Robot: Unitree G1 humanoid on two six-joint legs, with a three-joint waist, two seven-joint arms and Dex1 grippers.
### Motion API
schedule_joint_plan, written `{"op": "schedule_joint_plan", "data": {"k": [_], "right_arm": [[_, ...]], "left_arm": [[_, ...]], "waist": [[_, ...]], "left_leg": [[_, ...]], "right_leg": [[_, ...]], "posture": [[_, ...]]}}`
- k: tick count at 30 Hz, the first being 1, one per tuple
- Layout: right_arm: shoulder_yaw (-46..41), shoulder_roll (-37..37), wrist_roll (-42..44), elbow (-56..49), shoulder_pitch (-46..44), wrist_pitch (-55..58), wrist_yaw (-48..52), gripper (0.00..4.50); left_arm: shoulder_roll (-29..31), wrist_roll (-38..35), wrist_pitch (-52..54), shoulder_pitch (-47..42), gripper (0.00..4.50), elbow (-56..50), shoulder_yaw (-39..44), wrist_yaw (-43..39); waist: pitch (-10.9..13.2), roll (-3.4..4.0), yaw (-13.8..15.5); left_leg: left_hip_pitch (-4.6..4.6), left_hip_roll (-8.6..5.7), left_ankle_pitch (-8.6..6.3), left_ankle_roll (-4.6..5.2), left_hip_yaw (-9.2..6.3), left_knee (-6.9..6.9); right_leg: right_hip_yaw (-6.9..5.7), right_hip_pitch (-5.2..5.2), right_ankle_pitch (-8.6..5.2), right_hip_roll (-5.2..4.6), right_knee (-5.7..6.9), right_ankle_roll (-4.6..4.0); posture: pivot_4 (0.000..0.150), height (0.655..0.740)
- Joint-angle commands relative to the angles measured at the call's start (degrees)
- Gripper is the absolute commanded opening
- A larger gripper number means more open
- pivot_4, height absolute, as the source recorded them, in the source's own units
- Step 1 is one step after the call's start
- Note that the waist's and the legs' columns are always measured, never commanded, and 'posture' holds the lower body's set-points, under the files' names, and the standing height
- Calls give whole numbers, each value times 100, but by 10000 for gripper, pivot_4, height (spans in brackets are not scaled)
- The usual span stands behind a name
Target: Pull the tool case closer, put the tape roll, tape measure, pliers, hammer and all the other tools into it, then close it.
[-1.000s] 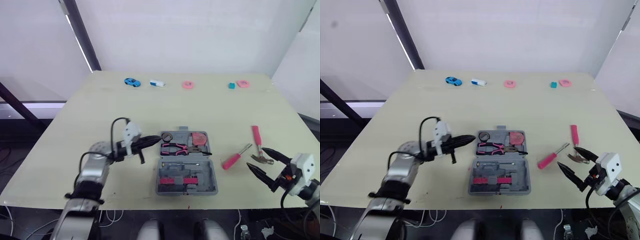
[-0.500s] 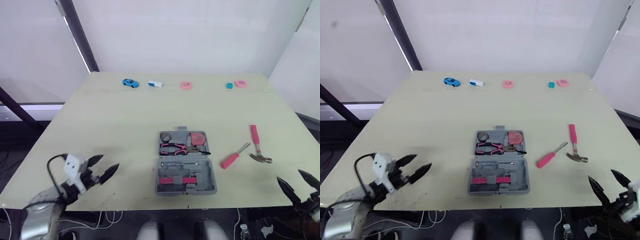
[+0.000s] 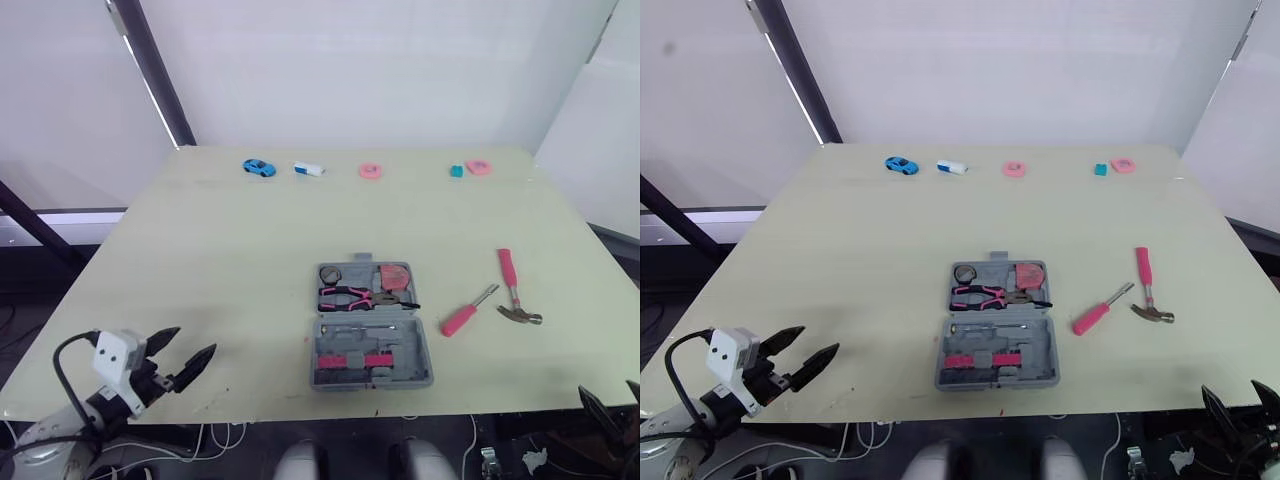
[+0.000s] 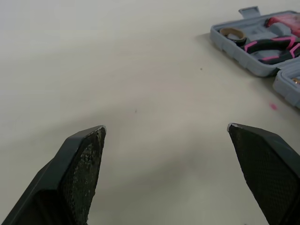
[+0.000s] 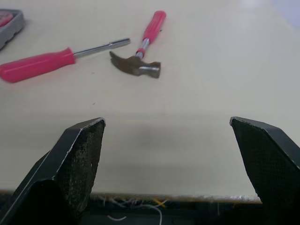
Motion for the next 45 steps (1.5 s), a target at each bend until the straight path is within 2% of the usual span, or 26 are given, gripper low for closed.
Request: {"op": "schedule_joint_plan", "data": {"k": [1, 5, 9, 13, 22, 29, 41, 44, 45], "right_arm": [[20, -144, 396, -579, -244, 564, -240, 45000], [201, -359, 454, -868, -727, 1238, -578, 45000], [544, -680, -111, -769, -1540, 1588, -1070, 45000], [862, -948, -487, -345, -2526, 2253, -1627, 45000], [1328, -1034, -1055, 902, -3960, 2957, -2129, 45000], [1635, -795, -1303, 1741, -4386, 3014, -2186, 45000], [1743, -407, -1367, 2496, -4696, 2927, -2215, 45000], [1750, -402, -1379, 2626, -4817, 3116, -2266, 36864], [1757, -406, -1387, 2684, -4858, 3179, -2278, 31660]], "left_arm": [[257, 53, -90, -242, 44264, -184, -162, -205], [452, 130, -38, -768, 44264, -313, -567, -365], [523, 18, 125, -1321, 44264, -504, -975, -598], [624, 39, 283, -1860, 44264, -617, -1424, -898], [614, -206, 837, -2899, 44264, -1014, -2162, -1367], [632, -536, 1345, -3347, 44264, -1337, -2504, -1692], [648, -787, 1732, -3675, 44264, -1485, -2564, -1916], [628, -789, 1756, -3759, 45000, -1464, -2577, -1926], [619, -783, 1753, -3775, 45000, -1459, -2584, -1932]], "waist": [[0, 5, 12], [1, 4, 30], [2, 3, 22], [3, 2, -2], [9, 0, 12], [9, 0, -10], [10, 0, -37], [10, 0, -38], [10, 0, -36]], "left_leg": [[0, -1, 0, 0, 1, 0], [-3, -8, 1, 1, 2, -1], [-6, -15, 1, 2, 6, 2], [-4, -26, 2, 3, 14, 4], [-16, -20, 2, 3, 13, -6], [-17, -20, 2, 3, 11, -3], [-13, -17, 2, 4, 10, 2], [-13, -12, 2, 3, 8, 2], [-13, -12, 2, 4, 7, 2]], "right_leg": [[0, 0, 4, 4, 0, -7], [-1, 1, 12, 14, -1, -20], [0, 2, 14, 17, -1, -19], [4, 2, 16, 32, 1, -17], [1, 1, 25, 60, -2, -1], [4, 1, 26, 66, -1, 1], [8, 2, 27, 73, 2, 1], [9, 2, 27, 81, 2, 1], [9, 2, 28, 81, 2, 0]], "posture": [[1500, 7400], [1500, 7400], [1500, 7400], [1500, 7400], [1500, 7400], [1500, 7400], [1500, 7400], [1500, 7400], [1500, 7400]]}}
